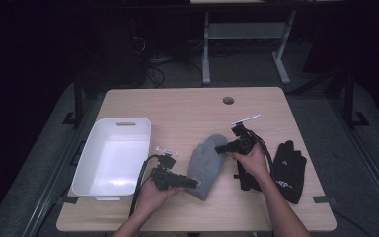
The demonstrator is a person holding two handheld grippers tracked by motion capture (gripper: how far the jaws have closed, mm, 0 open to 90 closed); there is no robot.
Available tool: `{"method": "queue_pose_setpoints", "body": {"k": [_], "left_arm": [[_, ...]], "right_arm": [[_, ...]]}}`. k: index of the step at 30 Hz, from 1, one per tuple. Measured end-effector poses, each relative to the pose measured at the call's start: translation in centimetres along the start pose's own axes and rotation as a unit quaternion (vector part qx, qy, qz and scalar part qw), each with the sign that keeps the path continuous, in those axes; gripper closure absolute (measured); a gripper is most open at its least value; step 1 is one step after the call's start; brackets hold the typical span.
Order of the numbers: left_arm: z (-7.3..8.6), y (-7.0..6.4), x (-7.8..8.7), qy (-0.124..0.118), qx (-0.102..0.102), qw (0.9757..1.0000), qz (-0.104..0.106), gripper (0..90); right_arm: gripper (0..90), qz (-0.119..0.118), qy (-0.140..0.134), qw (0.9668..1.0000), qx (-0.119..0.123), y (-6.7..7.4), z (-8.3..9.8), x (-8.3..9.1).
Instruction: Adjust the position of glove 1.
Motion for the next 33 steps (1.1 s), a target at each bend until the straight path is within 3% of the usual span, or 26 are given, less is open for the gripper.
{"method": "queue_pose_setpoints", "body": {"k": [4, 8, 23, 33], "left_arm": [[0.2, -0.6, 0.0, -0.011, -0.008, 0.9998, -0.012, 48.4], [0.4, -0.9, 0.1, -0.018, -0.015, 0.9996, -0.016, 49.0], [0.0, -2.9, 0.7, -0.027, -0.041, 0.9987, -0.010, 49.8], [-0.6, -4.4, 2.8, -0.049, -0.057, 0.9972, -0.006, 49.8]], "right_arm": [[74.3, 0.006, 0.001, 0.9999, 0.013, 0.5, -0.1, 0.0], [76.4, 0.005, -0.001, 0.9999, 0.014, 0.7, -0.1, 0.3], [77.0, 0.001, -0.016, 0.9997, 0.017, 1.7, -0.7, 3.2], [77.0, -0.006, -0.036, 0.9990, 0.026, 3.5, -2.3, 5.7]]}}
Point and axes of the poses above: each handheld gripper's, and its own axes: x roughly backward along the jaws, z roughly out of its underside, y roughly to its left, the point moved 3 cm from there along -x, roughly forward along the jaws, and after that the axes turned 4 degrees about x, right-handed, at the moved point
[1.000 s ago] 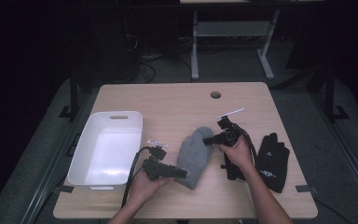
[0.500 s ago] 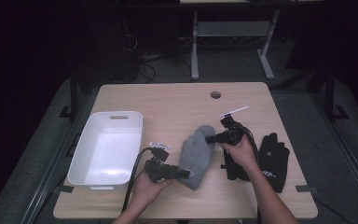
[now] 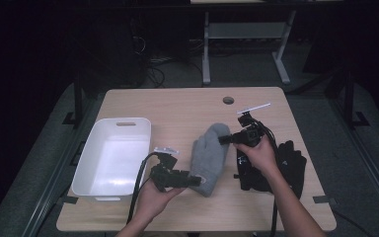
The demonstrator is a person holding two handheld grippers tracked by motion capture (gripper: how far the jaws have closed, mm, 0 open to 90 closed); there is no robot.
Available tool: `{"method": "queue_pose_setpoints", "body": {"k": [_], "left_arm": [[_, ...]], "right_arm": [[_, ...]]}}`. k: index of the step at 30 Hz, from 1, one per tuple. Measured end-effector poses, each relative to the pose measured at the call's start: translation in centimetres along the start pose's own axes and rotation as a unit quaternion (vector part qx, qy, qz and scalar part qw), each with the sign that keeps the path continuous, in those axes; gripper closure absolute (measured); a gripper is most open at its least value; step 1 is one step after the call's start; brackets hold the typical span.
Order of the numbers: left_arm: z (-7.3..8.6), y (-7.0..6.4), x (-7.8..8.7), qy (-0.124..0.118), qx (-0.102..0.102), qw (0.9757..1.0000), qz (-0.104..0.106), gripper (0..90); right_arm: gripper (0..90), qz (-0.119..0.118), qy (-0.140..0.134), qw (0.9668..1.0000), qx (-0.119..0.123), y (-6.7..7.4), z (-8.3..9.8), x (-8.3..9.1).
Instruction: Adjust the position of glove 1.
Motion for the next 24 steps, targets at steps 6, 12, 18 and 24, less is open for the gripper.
{"method": "queue_pose_setpoints", "body": {"k": [6, 12, 18, 24], "left_arm": [[-0.7, -0.6, 1.4, -0.012, -0.011, 0.9999, -0.005, 49.8], [-1.2, -0.8, 2.7, -0.018, -0.016, 0.9997, -0.006, 49.7], [-1.7, -0.7, 3.8, -0.024, -0.018, 0.9995, -0.006, 49.7], [-2.0, -0.6, 4.9, -0.030, -0.022, 0.9993, -0.010, 49.7]], "right_arm": [[77.0, -0.010, -0.010, 0.9999, 0.002, 1.1, -1.3, 1.1], [76.9, -0.021, -0.020, 0.9996, 0.002, 2.0, -2.5, 1.8], [76.9, -0.036, -0.026, 0.9990, -0.003, 2.7, -3.5, 2.3], [76.9, -0.042, -0.032, 0.9986, 0.003, 3.5, -4.6, 2.6]]}}
Point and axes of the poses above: each handheld gripper's, and its own axes: x roughly backward along the jaws, z roughly out of its underside, y roughly to its left, the point moved 3 cm from there along -x, roughly forward along the jaws, and after that the axes turned 4 degrees about x, right-handed, at the moved point
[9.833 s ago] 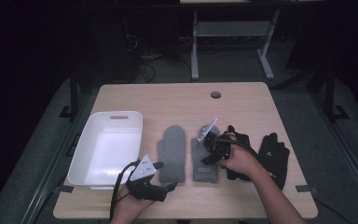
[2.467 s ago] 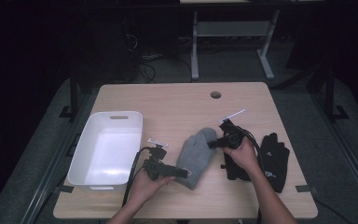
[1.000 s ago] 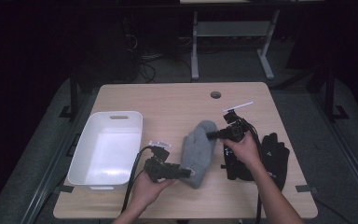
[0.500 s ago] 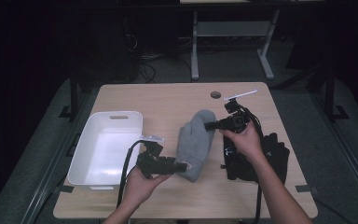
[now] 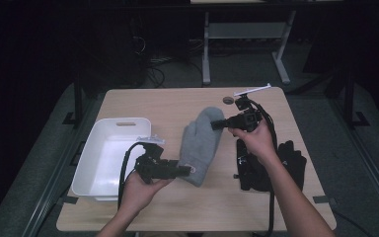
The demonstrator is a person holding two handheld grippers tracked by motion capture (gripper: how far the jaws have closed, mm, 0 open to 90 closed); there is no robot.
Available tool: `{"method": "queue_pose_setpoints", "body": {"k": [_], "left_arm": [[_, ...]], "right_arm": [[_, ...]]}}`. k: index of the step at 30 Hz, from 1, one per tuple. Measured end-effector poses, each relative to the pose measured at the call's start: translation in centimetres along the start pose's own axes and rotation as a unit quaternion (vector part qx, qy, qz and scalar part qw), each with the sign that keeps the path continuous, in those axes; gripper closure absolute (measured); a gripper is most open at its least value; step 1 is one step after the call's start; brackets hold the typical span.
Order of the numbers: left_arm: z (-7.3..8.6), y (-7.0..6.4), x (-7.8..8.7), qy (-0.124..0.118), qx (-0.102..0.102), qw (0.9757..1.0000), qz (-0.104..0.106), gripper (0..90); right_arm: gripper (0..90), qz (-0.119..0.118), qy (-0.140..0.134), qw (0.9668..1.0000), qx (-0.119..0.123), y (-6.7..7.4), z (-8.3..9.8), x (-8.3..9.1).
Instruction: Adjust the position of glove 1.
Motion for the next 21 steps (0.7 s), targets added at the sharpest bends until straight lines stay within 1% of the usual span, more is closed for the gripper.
{"method": "queue_pose_setpoints", "body": {"k": [3, 4, 8, 11, 13, 14, 16, 21], "left_arm": [[-0.1, 0.0, 0.6, -0.003, 0.003, 1.0000, 0.000, 49.7], [-0.2, 0.1, 0.7, -0.005, 0.001, 1.0000, -0.001, 49.7], [-0.3, 0.3, 1.5, -0.008, -0.001, 1.0000, -0.002, 49.7], [-0.4, 0.4, 1.9, -0.012, 0.001, 0.9999, -0.003, 49.7], [-0.5, 0.5, 2.2, -0.014, 0.001, 0.9999, -0.005, 49.7], [-0.6, 0.5, 2.5, -0.014, -0.001, 0.9999, -0.005, 49.7], [-0.7, 0.5, 2.7, -0.018, 0.003, 0.9998, -0.004, 49.7], [-0.8, 0.6, 3.3, -0.021, 0.000, 0.9998, -0.005, 49.7]], "right_arm": [[76.9, -0.001, 0.000, 1.0000, 0.002, 0.4, -0.4, -0.1], [76.9, 0.000, 0.001, 1.0000, 0.004, 0.5, -0.6, -0.2], [76.9, -0.004, -0.002, 1.0000, 0.002, 1.2, -1.3, -0.4], [76.9, -0.006, -0.002, 1.0000, 0.005, 1.6, -1.8, -0.6], [76.9, -0.006, 0.000, 0.9999, 0.012, 1.7, -2.1, -0.7], [76.9, -0.008, -0.001, 0.9999, 0.012, 1.8, -2.3, -0.7], [76.8, -0.009, -0.001, 0.9999, 0.009, 2.1, -2.6, -0.7], [76.8, -0.011, 0.001, 0.9997, 0.020, 2.6, -3.3, -0.8]]}}
Point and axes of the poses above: each handheld gripper's, and its own axes: x roughly backward along the jaws, z roughly out of its underside, y roughly to its left, the point moved 3 cm from there along -x, roughly forward along the jaws, and after that the axes turned 4 degrees about x, right-handed, at the moved point
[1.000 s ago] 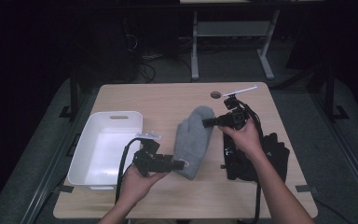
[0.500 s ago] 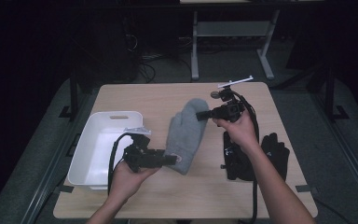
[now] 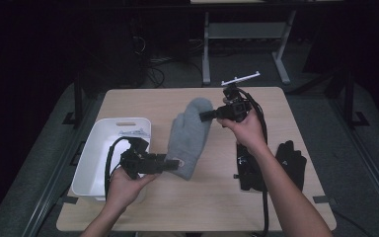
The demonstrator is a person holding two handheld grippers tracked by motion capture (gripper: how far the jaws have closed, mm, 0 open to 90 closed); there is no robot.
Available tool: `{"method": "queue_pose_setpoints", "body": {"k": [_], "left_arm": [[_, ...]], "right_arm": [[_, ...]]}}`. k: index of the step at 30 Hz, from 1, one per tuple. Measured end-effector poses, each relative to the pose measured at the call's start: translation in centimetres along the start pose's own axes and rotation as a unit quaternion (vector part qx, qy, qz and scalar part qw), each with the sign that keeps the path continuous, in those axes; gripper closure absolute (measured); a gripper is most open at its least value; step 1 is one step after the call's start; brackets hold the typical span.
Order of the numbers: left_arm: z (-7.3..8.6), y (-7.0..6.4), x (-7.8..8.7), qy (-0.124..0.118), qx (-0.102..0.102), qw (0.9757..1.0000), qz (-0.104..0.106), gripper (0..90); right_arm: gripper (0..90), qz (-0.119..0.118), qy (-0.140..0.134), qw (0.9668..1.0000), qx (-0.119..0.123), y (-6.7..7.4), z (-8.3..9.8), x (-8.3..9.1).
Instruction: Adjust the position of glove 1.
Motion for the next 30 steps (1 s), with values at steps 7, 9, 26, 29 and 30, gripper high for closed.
{"method": "queue_pose_setpoints", "body": {"k": [7, 9, 26, 29, 30], "left_arm": [[0.0, 0.5, 1.1, -0.004, 0.000, 1.0000, -0.003, 49.7], [-0.1, 0.6, 1.4, -0.006, 0.001, 1.0000, -0.004, 49.7], [0.1, 1.8, 4.2, -0.019, 0.008, 0.9996, -0.018, 49.7], [0.2, 2.1, 4.6, -0.019, 0.009, 0.9996, -0.020, 49.7], [0.3, 2.1, 4.7, -0.019, 0.009, 0.9996, -0.020, 49.7]], "right_arm": [[76.7, -0.007, 0.000, 1.0000, 0.003, 0.6, -0.7, -0.5], [76.7, -0.007, 0.002, 0.9999, 0.007, 0.8, -1.0, -0.7], [76.6, -0.020, 0.011, 0.9995, 0.023, 2.7, -3.2, -3.0], [76.5, -0.022, 0.011, 0.9994, 0.024, 3.0, -3.4, -3.4], [76.6, -0.023, 0.012, 0.9994, 0.025, 3.1, -3.5, -3.5]]}}
Point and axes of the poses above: each handheld gripper's, and its own axes: x roughly backward along the jaws, z roughly out of its underside, y roughly to its left, the point moved 3 cm from there along -x, roughly forward along the jaws, and after that the axes turned 4 degrees about x, right-handed, at the moved point
